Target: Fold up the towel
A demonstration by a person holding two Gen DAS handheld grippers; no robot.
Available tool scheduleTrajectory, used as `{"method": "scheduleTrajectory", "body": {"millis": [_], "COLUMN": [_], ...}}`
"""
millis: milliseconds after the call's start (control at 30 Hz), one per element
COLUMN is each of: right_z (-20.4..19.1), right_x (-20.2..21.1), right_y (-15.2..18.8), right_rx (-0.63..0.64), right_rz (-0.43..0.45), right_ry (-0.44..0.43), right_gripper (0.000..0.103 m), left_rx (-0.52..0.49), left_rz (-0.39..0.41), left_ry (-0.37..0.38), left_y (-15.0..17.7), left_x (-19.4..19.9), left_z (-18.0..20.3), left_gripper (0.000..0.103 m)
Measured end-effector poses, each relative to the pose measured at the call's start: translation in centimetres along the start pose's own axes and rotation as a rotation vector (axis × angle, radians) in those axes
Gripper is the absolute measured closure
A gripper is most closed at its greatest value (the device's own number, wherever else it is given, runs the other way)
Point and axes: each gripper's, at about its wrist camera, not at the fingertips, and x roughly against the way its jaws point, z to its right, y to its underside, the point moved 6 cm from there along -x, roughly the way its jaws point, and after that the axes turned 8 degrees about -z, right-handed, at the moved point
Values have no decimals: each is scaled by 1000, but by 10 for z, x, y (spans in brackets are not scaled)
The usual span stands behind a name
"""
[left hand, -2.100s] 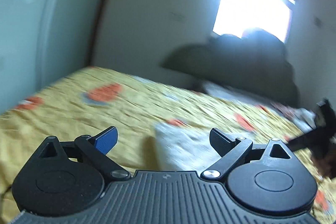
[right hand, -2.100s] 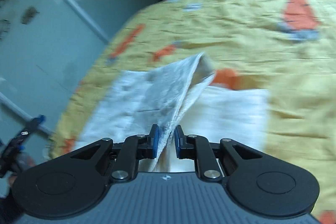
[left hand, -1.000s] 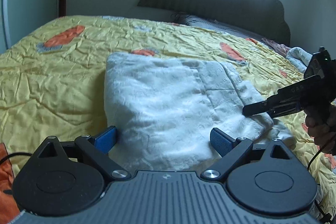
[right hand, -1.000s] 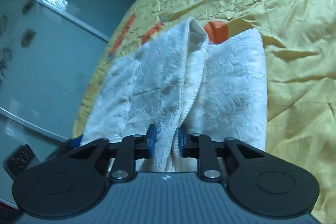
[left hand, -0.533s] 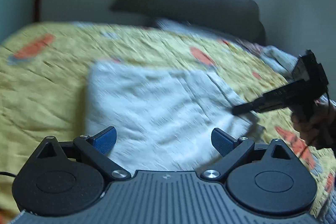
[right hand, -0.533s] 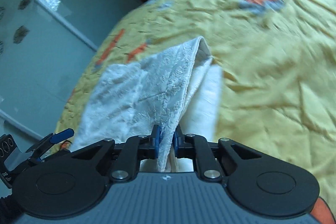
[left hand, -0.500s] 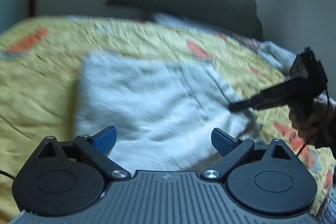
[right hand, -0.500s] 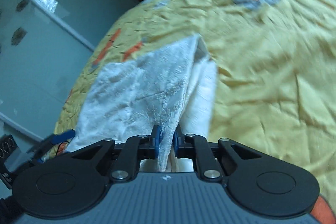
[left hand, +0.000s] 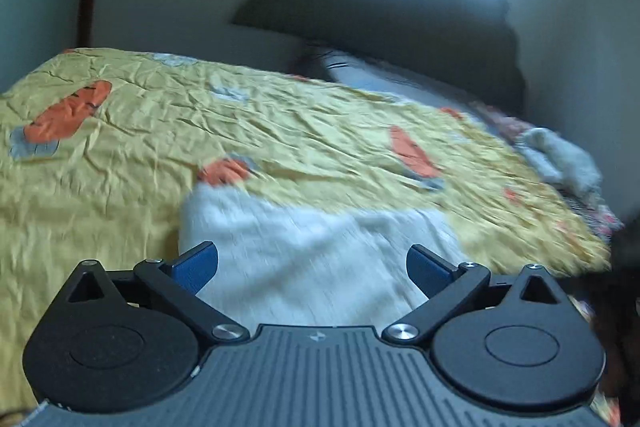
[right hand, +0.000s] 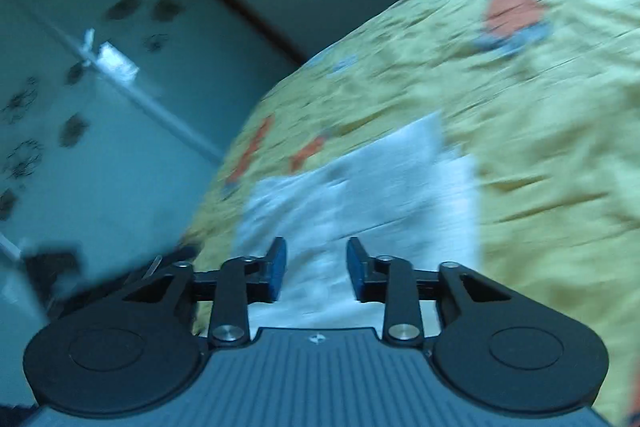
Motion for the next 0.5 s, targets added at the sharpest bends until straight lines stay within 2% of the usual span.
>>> {"method": "scheduleTrajectory", "body": {"millis": [67, 133, 200, 333, 500], "right_z": [-1, 5, 11, 20, 18], "right_x": [-20, -31, -31, -29, -27], "right_y": [8, 19, 29, 34, 37], "right_rx": [6, 5, 30, -5, 21], "right_rz": [-44, -77, -49, -32, -21], "right_ry": [38, 71, 60, 26, 38], "right_gripper": [54, 55, 55, 56, 57], "left_rx": [20, 47, 41, -36, -39], "left_rz": [-54, -123, -151, -119, -73], "left_ry": [-44, -91, -113, -155, -129], "left_y": [-11, -13, -7, 2, 7], "left_x": [-35, -68, -87, -96, -100], "left_z": [-5, -12, -16, -10, -15], "left_gripper": [5, 6, 3, 0, 0]}}
